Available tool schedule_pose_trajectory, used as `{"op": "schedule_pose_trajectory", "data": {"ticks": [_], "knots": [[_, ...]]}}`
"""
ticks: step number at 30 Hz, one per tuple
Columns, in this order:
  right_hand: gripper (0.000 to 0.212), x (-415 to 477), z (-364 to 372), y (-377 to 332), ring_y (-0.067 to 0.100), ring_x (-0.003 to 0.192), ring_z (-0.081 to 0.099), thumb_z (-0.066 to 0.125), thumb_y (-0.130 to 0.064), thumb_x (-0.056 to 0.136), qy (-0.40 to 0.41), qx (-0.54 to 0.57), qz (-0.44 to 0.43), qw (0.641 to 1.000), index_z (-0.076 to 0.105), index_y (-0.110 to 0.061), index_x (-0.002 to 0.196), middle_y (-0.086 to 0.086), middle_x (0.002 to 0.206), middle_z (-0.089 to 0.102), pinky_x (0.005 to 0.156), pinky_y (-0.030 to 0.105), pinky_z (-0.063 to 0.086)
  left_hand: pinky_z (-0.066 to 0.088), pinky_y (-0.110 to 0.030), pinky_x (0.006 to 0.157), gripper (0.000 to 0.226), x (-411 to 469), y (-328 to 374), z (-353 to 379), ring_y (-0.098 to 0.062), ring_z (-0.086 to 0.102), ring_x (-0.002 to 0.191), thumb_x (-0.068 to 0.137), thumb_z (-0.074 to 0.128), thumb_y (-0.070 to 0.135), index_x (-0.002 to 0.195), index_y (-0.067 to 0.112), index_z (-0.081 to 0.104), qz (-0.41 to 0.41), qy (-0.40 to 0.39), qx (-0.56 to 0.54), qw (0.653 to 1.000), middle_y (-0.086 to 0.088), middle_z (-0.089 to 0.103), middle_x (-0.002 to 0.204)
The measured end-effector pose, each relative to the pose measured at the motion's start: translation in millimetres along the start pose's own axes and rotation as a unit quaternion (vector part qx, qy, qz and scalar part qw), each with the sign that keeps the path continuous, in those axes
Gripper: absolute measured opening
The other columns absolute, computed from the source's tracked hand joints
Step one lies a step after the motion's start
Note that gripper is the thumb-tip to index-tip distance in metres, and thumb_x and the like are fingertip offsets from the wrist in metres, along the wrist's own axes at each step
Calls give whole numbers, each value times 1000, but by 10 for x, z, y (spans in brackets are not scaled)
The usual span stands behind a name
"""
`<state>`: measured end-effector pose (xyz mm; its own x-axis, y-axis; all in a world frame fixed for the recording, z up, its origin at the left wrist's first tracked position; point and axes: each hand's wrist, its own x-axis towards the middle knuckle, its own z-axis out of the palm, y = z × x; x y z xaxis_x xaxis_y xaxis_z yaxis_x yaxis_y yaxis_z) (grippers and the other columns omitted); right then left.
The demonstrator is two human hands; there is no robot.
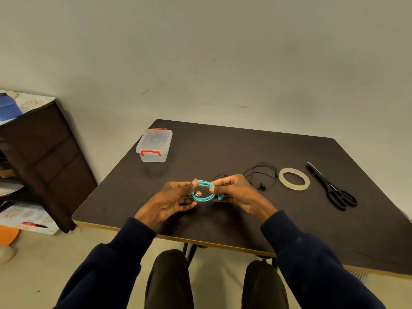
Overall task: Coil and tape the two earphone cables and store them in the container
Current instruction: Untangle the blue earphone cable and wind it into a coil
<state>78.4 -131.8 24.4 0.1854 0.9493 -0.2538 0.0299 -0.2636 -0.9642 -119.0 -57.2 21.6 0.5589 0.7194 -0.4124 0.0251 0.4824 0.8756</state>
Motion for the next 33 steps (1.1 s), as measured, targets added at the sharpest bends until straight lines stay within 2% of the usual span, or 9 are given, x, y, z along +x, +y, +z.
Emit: {"op": "schedule_pose_trajectory", "data": {"ticks": [4, 7, 10, 14, 21, 26, 29, 31, 33], "knots": [[15, -21, 94, 5, 18, 77, 73, 76, -7, 86, 5, -59, 5, 998, 76, -4, 100, 15, 95, 77, 64, 23, 61, 59, -27, 71, 18, 30, -17, -86, -20, 72, 92, 92, 66, 22, 102, 9, 73, 47, 16, 119, 992, -13, 75, 103], [10, -24, 181, 40, 10, 67, 70, 76, -7, 86, 25, -136, -14, 990, 77, -5, 95, 9, 86, 77, 63, 21, 59, 55, -25, 77, 12, 106, -21, -123, -11, 69, 87, 97, 60, 22, 95, 19, 72, 108, 30, 318, 942, -2, 75, 91], [8, 3, 251, 75, 10, 68, 70, 77, -7, 84, 64, -196, -33, 978, 76, -8, 92, 6, 82, 77, 67, 27, 61, 52, -27, 85, 8, 159, -66, -174, -3, 68, 87, 97, 60, 20, 99, 25, 66, 149, -4, 409, 901, 7, 73, 94], [4, 15, 288, 92, 10, 65, 71, 77, -11, 84, 91, -276, -60, 955, 76, -15, 84, 0, 76, 75, 64, 28, 62, 54, -30, 94, 23, 185, -148, -272, -4, 66, 101, 90, 71, 23, 112, 23, 66, 193, -34, 442, 875, 9, 70, 109], [2, 32, 327, 73, 2, 65, 66, 76, -16, 85, 108, -360, -63, 925, 77, -15, 88, -2, 83, 75, 56, 14, 53, 56, -23, 85, 29, 150, -190, -321, 2, 65, 95, 83, 78, 25, 108, 31, 65, 258, -31, 447, 856, 14, 70, 104], [10, 37, 378, 71, 0, 73, 65, 76, -21, 87, 116, -402, -69, 906, 76, -16, 96, -2, 93, 75, 56, 11, 48, 60, -30, 82, 38, 138, -194, -383, -6, 67, 87, 77, 84, 24, 107, 32, 62, 261, 2, 427, 866, 11, 70, 100], [13, 34, 397, 85, 1, 73, 65, 76, -19, 87, 115, -414, -77, 900, 76, -15, 99, -1, 96, 76, 57, 13, 51, 59, -25, 80, 52, 136, -199, -396, -6, 66, 91, 72, 88, 22, 111, 32, 54, 281, 8, 403, 871, 9, 66, 105], [13, 39, 409, 81, 2, 75, 67, 77, -18, 86, 106, -414, -76, 901, 74, -15, 99, -1, 95, 75, 63, 17, 56, 58, -21, 77, 48, 139, -194, -385, -5, 66, 90, 72, 88, 21, 106, 30, 56, 280, 6, 402, 872, 8, 65, 104], [17, 61, 425, 62, 1, 75, 64, 76, -17, 86, 89, -422, -69, 899, 71, -16, 103, -3, 95, 72, 61, 15, 52, 57, -19, 74, 38, 160, -173, -375, -9, 67, 90, 73, 87, 20, 100, 26, 61, 281, 6, 419, 864, 8, 66, 104]]}}
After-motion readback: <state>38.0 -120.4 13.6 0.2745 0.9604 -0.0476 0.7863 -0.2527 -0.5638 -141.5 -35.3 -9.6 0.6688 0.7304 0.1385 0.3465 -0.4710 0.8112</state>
